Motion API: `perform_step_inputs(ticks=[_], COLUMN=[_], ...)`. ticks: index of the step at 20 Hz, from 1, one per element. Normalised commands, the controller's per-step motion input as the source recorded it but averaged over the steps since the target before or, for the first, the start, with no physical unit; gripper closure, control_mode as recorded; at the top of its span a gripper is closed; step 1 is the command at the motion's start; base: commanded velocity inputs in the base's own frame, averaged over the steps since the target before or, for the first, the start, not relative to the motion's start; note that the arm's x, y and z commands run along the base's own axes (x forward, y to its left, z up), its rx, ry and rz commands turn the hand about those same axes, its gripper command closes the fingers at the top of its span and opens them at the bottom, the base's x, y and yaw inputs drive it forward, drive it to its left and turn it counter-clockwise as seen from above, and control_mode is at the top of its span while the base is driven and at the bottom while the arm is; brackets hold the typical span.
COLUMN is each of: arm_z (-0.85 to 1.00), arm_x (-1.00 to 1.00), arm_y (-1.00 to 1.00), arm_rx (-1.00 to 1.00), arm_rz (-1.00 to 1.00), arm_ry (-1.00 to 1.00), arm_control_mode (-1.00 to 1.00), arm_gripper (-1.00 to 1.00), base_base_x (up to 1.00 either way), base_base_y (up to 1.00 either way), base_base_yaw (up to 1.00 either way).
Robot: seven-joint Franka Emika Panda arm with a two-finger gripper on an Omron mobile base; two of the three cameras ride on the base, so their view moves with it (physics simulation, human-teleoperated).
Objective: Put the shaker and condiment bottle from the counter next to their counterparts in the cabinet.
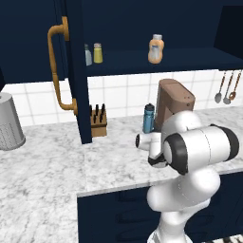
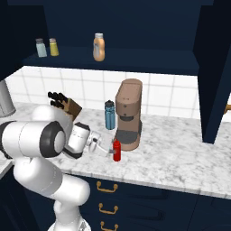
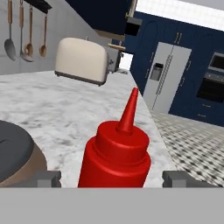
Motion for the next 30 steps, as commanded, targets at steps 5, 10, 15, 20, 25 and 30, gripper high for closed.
perform_step_inputs(ticks=[5, 10, 15, 20, 25, 30], arm_z=[-0.02, 0.45, 0.69, 0.59, 0.60, 0.74], arm_x=[0.00, -0.01, -0.15, -0.29, -0.52, -0.36], arm_y=[-0.17, 0.00, 0.03, 0.15, 0.16, 0.04], arm_rx=[0.00, 0.01, 0.02, 0.01, 0.04, 0.08], arm_rz=[0.00, 0.02, 0.10, 0.10, 0.15, 0.14], arm_ry=[0.00, 0.00, 0.12, 0.18, 0.06, 0.00], arm_control_mode=[-1.00, -1.00, -1.00, -1.00, -1.00, -1.00], arm_gripper=[1.00, 1.00, 1.00, 1.00, 1.00, 1.00], base_base_x=[0.00, 0.00, 0.00, 0.00, 0.00, 0.00], base_base_y=[0.00, 0.00, 0.00, 0.00, 0.00, 0.00], base_base_yaw=[0.00, 0.00, 0.00, 0.00, 0.00, 0.00])
